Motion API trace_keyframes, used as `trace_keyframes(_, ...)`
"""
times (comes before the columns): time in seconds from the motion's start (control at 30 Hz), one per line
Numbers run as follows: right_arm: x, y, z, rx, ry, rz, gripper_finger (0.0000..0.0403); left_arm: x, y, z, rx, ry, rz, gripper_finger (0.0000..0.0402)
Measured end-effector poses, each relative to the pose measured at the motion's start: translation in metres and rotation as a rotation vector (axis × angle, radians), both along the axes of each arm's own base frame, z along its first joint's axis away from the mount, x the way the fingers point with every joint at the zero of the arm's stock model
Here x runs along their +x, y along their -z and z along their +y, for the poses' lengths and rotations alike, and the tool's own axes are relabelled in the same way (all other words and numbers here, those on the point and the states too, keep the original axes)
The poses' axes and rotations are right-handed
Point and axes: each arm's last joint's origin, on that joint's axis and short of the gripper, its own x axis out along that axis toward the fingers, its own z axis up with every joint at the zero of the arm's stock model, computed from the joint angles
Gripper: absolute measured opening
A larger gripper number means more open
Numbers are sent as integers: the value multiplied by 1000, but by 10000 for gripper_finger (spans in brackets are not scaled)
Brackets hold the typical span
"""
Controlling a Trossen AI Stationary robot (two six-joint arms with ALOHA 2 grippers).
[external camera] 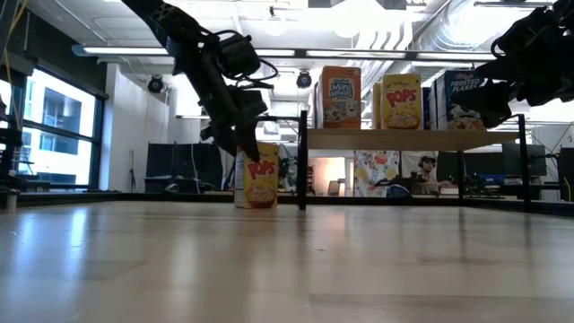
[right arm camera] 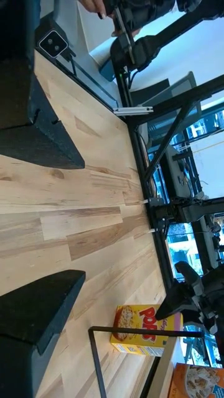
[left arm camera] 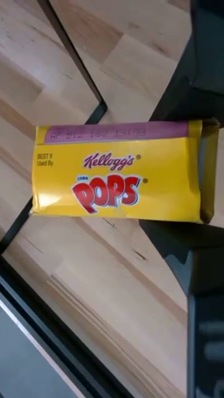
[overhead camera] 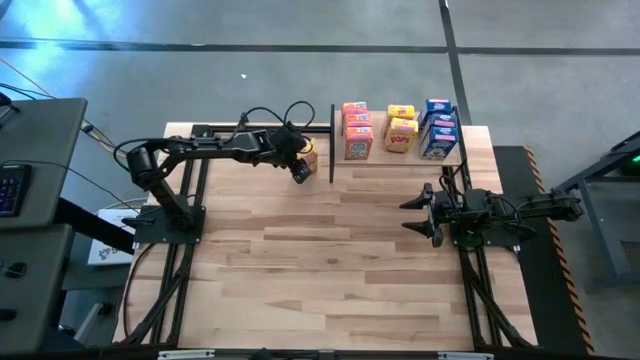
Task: Stack cereal on shelf
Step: Put the yellow cereal box on the shelf aligned with the other yellow cereal boxes
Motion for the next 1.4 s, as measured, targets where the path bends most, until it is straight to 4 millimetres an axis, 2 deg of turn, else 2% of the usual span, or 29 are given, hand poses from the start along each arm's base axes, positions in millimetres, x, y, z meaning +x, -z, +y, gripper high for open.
trace_keyframes(0.3,0,0,0,0,0,0,270,1,0,-1,-21,19,-9,154)
trace_keyframes(0.57,0,0,0,0,0,0,270,-4,-6,-10,-57,52,7,149)
trace_keyframes(0.8,0,0,0,0,0,0,270,-18,-40,-33,-8,78,-12,149)
trace_keyframes(1.1,0,0,0,0,0,0,270,-33,-91,-73,121,112,-187,149)
trace_keyframes(1.23,0,0,0,0,0,0,270,-34,-108,-86,171,135,-290,149)
trace_keyframes(1.4,0,0,0,0,0,0,270,-30,-118,-100,193,182,-370,149)
